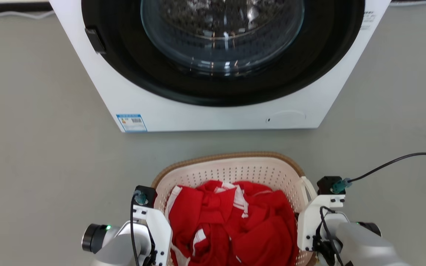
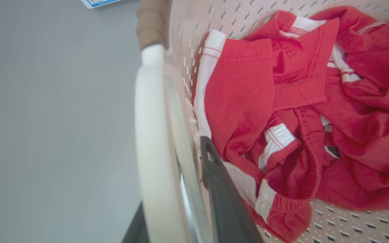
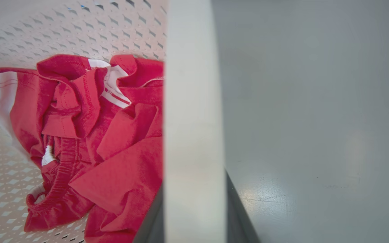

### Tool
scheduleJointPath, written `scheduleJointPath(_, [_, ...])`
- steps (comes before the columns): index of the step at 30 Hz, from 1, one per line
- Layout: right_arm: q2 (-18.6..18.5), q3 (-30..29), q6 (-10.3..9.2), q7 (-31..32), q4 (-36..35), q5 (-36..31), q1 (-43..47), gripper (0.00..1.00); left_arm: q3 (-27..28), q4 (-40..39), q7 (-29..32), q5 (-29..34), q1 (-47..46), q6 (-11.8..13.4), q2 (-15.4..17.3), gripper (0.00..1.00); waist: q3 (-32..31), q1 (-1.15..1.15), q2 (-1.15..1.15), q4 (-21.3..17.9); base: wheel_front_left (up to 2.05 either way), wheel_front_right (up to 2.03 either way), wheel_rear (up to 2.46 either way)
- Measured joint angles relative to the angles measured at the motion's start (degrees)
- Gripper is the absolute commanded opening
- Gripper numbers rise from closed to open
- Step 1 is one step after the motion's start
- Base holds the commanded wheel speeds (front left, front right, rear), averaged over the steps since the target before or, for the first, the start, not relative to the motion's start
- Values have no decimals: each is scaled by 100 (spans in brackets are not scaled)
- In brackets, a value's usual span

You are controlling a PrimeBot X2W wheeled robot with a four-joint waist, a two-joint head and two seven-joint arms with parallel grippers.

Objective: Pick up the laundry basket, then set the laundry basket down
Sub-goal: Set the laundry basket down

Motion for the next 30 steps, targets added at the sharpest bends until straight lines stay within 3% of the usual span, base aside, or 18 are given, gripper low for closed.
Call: scheduleJointPath(30, [-67,162,0,-898,172,145,-925,0,-96,-300,-668,53,-888,263,97,0,2068,0,0,215,0,0,0])
